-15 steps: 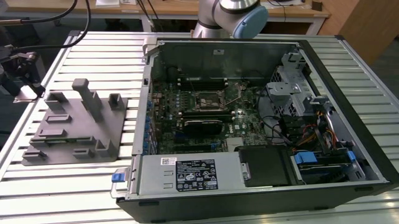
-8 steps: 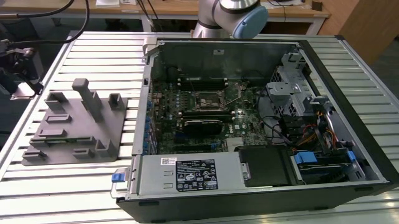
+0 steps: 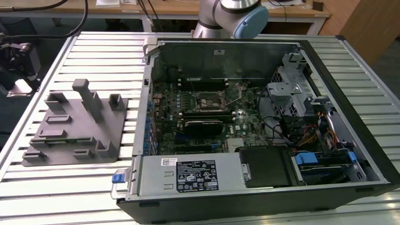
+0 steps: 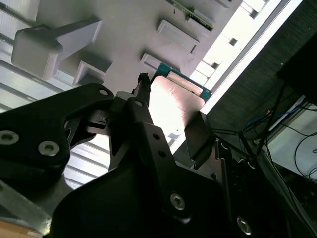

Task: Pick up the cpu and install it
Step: 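Pick up the cpu and move it towards the insertion slot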

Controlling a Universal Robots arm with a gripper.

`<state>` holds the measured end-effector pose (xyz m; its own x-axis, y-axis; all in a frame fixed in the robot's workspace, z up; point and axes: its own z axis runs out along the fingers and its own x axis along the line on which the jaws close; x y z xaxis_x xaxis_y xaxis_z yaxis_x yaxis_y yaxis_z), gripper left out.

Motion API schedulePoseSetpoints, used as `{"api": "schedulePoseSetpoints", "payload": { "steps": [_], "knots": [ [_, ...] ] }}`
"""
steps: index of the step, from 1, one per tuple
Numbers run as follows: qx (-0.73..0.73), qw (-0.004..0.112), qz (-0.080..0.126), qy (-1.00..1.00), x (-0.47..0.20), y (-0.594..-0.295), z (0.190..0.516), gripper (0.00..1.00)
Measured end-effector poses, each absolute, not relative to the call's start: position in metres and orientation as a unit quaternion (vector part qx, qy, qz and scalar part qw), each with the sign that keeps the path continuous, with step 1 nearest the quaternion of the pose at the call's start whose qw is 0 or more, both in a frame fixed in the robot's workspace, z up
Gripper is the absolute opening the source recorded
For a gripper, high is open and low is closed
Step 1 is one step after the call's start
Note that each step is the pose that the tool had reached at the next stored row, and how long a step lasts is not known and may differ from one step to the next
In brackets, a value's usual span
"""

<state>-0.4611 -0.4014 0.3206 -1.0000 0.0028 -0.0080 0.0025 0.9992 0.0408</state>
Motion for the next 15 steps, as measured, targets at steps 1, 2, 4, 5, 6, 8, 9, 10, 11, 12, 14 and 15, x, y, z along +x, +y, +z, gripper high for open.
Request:
{"api": "schedulePoseSetpoints", "payload": {
  "steps": [1, 2, 4, 5, 6, 8, 9, 10, 11, 12, 14, 15],
  "knots": [
    [0.001, 0.004, 0.020, 1.000, -0.461, -0.401, 0.322, 0.53],
    [0.001, 0.004, 0.020, 1.000, -0.461, -0.401, 0.324, 0.53],
    [0.001, 0.004, 0.020, 1.000, -0.461, -0.401, 0.327, 0.53],
    [0.001, 0.004, 0.020, 1.000, -0.461, -0.401, 0.329, 0.53],
    [0.001, 0.004, 0.020, 1.000, -0.461, -0.401, 0.330, 0.53],
    [0.001, 0.004, 0.020, 1.000, -0.461, -0.400, 0.334, 0.53],
    [0.001, 0.004, 0.020, 1.000, -0.461, -0.400, 0.336, 0.53],
    [0.001, 0.004, 0.020, 1.000, -0.461, -0.400, 0.338, 0.53],
    [0.001, 0.004, 0.020, 1.000, -0.461, -0.400, 0.340, 0.53],
    [0.001, 0.004, 0.020, 1.000, -0.461, -0.400, 0.341, 0.53],
    [0.001, 0.004, 0.020, 1.000, -0.461, -0.400, 0.344, 0.53],
    [0.001, 0.004, 0.020, 1.000, -0.461, -0.400, 0.346, 0.53]
  ]
}}
